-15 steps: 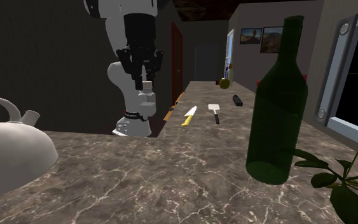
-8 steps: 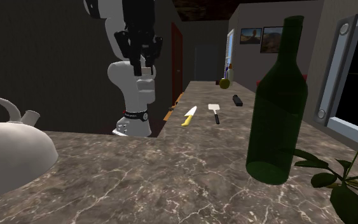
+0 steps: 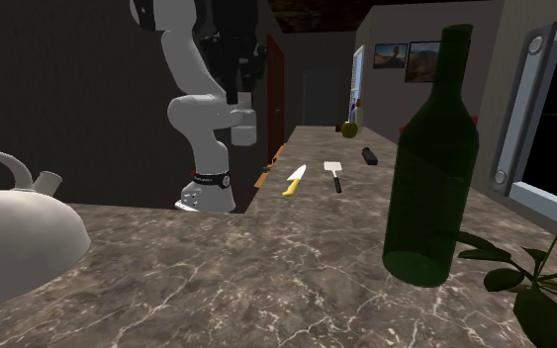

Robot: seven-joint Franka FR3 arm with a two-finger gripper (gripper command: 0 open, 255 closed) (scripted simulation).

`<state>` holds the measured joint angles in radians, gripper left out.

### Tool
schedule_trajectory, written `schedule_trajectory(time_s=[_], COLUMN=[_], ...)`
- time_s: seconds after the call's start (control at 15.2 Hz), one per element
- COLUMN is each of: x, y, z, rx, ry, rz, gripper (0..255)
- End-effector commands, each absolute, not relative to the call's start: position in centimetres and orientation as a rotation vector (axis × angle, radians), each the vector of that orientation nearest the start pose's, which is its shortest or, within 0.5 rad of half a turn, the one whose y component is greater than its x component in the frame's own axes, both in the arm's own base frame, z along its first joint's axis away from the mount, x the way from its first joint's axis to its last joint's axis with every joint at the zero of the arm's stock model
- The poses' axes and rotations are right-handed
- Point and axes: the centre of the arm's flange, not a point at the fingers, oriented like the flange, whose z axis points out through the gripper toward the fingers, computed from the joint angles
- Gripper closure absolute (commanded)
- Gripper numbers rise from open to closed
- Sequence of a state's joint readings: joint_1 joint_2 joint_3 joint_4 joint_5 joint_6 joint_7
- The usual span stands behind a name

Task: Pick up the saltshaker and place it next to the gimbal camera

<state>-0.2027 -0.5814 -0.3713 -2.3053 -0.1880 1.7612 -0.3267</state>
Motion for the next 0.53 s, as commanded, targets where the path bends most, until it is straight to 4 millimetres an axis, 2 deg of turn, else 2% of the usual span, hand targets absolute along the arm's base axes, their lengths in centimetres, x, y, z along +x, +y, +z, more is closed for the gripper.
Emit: schedule_trajectory(time_s=[0.0,0.46], x=[31.1,32.6], y=[-21.8,-12.6], z=[54.5,54.5], rx=[-3.122,-3.122], ry=[0.246,0.246], rz=[-0.022,-0.022], gripper=[255,255])
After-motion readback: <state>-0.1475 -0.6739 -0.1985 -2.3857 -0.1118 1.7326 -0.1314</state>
